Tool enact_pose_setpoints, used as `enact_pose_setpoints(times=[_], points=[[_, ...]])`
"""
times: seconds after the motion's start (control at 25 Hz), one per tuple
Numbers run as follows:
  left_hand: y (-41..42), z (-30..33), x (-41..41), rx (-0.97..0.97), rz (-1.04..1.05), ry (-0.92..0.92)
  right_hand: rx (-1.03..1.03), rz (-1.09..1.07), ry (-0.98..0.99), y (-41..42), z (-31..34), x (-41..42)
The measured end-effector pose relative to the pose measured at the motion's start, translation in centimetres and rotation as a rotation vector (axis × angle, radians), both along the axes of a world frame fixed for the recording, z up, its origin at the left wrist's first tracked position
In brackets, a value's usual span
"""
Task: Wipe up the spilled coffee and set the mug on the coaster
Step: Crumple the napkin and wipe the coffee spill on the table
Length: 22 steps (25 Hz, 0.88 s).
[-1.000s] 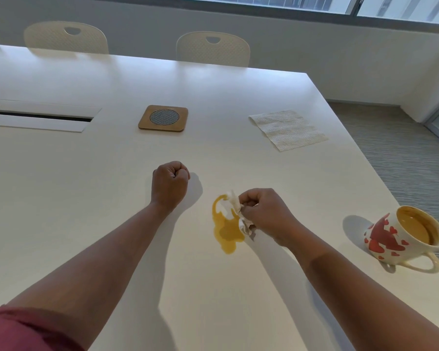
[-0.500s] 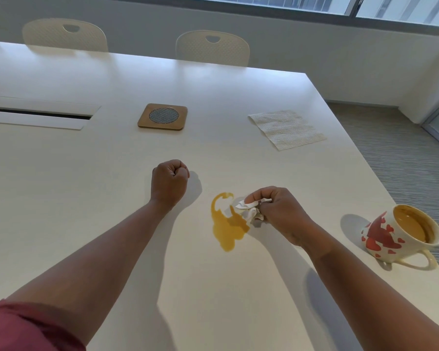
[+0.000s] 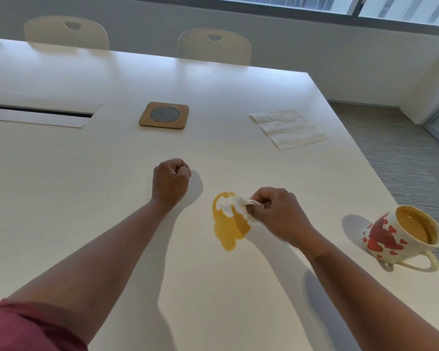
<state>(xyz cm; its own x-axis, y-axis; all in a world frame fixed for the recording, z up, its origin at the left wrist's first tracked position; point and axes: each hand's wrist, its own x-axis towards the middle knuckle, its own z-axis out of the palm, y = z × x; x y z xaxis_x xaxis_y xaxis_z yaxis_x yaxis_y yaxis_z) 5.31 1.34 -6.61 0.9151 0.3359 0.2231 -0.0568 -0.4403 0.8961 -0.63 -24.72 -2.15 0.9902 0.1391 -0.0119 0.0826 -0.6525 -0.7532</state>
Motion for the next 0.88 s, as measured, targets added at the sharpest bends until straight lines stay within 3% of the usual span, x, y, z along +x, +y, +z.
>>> enact_pose_setpoints(times=[0.24, 0.36, 0.88], points=[[0.0, -0.1, 0.1, 0.006, -0.004, -0.009, -0.475, 0.044, -0.216, 0.7, -0.1, -0.7], [0.0, -0.1, 0.1, 0.004, -0.008, -0.015, -0.597, 0.072, -0.227, 1.7, -0.2, -0.8], [0.1, -0.3, 0.2, 0.004, -0.006, -0.039, -0.509, 0.129, -0.110, 2.9, 0.6, -1.0]])
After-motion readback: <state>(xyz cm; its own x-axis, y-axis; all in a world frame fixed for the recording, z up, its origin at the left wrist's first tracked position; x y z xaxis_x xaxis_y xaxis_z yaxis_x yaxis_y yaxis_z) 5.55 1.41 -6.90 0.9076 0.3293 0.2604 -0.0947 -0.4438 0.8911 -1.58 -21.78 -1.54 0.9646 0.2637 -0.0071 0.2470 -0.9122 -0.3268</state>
